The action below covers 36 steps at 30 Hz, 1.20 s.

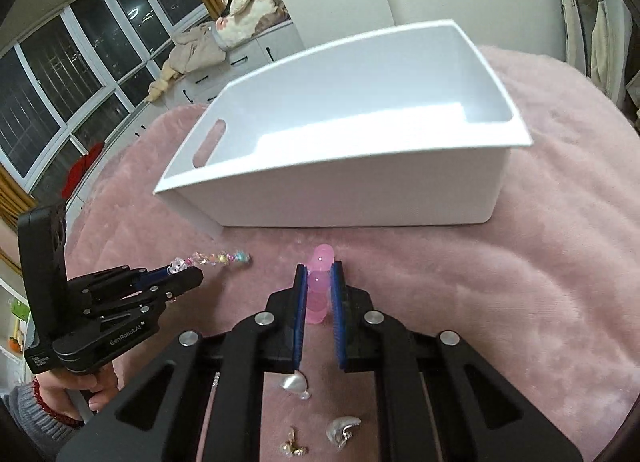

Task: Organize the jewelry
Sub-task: 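Grasp the multicolour bracelet with left tool while right tool grasps pink bracelet, then carry both bracelets into the white bin and open both tools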

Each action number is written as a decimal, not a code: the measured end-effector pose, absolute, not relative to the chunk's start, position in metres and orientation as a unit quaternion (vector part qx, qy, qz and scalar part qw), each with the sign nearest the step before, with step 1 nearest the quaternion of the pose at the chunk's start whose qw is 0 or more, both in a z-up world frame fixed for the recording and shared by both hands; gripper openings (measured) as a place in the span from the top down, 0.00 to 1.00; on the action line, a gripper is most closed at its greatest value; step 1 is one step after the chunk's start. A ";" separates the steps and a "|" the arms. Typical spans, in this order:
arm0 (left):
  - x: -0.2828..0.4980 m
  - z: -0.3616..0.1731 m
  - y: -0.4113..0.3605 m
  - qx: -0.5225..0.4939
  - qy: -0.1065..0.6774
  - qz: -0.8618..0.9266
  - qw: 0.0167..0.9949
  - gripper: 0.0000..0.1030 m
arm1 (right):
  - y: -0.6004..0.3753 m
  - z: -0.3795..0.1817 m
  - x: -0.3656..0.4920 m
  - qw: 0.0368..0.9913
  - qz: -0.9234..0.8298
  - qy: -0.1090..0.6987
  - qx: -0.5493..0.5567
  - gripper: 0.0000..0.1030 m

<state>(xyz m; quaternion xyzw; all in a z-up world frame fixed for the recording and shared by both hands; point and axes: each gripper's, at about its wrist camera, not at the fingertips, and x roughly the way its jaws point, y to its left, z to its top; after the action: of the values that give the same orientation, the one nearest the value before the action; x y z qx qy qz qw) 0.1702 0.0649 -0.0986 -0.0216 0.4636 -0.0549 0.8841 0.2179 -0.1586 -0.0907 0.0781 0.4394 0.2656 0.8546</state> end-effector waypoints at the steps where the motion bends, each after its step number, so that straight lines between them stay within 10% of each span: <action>1: 0.168 -0.095 0.063 -0.021 0.461 -0.056 0.886 0.78 | -0.160 -0.089 0.216 0.856 0.265 0.437 0.078 0.88; 36: 0.182 -0.014 0.034 -0.010 0.401 -0.075 0.913 0.78 | -0.186 -0.005 0.220 0.888 0.255 0.372 0.083 0.88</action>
<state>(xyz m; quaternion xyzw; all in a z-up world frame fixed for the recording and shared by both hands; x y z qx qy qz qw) 0.1821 0.0342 -0.0143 -0.0097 0.4009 -0.0748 0.9130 0.2196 -0.1862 -0.0050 0.0827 0.3723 0.2555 0.8884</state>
